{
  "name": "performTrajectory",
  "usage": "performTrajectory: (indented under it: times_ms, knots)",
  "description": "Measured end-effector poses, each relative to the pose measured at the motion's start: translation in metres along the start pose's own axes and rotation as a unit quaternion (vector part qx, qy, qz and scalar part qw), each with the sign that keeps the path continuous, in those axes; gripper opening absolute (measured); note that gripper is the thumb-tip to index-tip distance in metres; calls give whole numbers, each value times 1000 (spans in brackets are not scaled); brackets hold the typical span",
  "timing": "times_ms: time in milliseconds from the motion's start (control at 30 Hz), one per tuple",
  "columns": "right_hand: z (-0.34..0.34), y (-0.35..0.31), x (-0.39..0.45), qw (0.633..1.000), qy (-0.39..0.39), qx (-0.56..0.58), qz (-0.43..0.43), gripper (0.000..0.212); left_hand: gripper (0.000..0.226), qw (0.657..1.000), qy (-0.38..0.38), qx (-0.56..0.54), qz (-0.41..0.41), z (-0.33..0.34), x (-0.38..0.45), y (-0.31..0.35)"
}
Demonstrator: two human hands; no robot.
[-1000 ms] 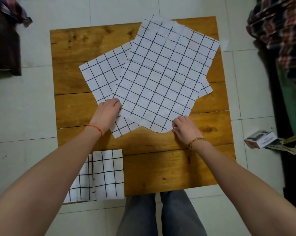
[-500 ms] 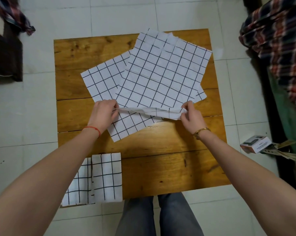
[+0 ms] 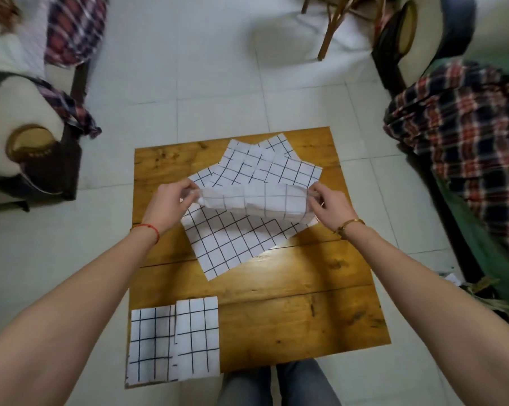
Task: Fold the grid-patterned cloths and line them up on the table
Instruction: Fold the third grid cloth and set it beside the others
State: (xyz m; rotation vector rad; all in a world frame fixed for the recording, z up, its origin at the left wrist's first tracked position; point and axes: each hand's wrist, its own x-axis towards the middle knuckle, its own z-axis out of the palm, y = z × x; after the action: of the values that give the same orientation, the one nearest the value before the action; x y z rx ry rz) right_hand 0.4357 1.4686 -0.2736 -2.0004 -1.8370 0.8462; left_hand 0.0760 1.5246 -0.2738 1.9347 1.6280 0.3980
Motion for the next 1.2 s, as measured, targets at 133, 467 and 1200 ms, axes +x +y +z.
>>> performTrajectory:
  times_ms: [133,467,1200]
  knots:
    - [-50,-23,3,999,33,-18,-30,13,6,999,26,12,34,-44,5,32]
    - [-161,-68,-10,980,123,-72,-135,14,9,986,96,-10,138,-142,-6,123]
    - [-272,-129,-67,976,-52,-37,-207,25,11,981,-3,-131,140,-227,-91,205]
